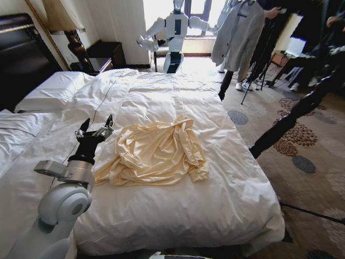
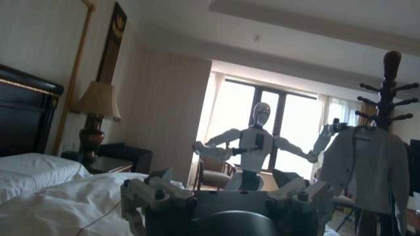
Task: Pick up the clothes from the bed and hang them on the clothes hanger.
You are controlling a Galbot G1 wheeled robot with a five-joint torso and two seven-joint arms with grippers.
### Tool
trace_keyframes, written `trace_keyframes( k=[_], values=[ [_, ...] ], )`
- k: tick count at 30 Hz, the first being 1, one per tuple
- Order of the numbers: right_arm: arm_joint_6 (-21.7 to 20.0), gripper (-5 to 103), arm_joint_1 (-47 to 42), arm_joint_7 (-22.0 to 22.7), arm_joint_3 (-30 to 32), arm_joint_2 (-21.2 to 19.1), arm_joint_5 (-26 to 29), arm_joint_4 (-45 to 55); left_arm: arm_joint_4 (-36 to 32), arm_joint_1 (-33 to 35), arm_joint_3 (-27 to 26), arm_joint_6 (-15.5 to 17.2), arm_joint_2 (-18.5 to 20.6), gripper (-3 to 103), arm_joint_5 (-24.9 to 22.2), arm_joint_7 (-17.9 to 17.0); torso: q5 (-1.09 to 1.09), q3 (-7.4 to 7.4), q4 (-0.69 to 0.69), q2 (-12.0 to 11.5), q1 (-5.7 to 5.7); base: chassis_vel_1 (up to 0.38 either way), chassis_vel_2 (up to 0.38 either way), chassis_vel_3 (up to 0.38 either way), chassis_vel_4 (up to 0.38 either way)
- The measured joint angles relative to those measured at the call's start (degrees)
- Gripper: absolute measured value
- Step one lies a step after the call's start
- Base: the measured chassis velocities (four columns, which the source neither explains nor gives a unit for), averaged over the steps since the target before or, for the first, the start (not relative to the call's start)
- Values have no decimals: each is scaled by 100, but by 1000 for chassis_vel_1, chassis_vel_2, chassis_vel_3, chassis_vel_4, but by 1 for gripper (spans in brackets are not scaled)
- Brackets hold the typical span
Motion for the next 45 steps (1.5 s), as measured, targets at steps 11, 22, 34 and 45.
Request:
trace_keyframes(
  k=[11,22,34,45],
  values=[
    [505,0,-1037,-832,-179,557,-320,347,72,58,15,-28,-18,100,207,5,4,1,3,0,0,0,0,0,0],
    [1603,0,232,-2222,-2653,1790,-972,-133,237,159,-6,-105,-118,100,381,18,-1,1,3,-1,1,0,0,0,0],
    [1810,0,403,-2664,-3578,2879,-399,-254,456,208,-16,-139,-330,100,598,5,0,1,-1,-1,0,0,0,0,0],
    [1939,0,256,-2666,-4153,3590,243,-641,552,160,41,-138,-401,100,635,9,0,0,0,-1,1,0,0,0,0]
  ],
)
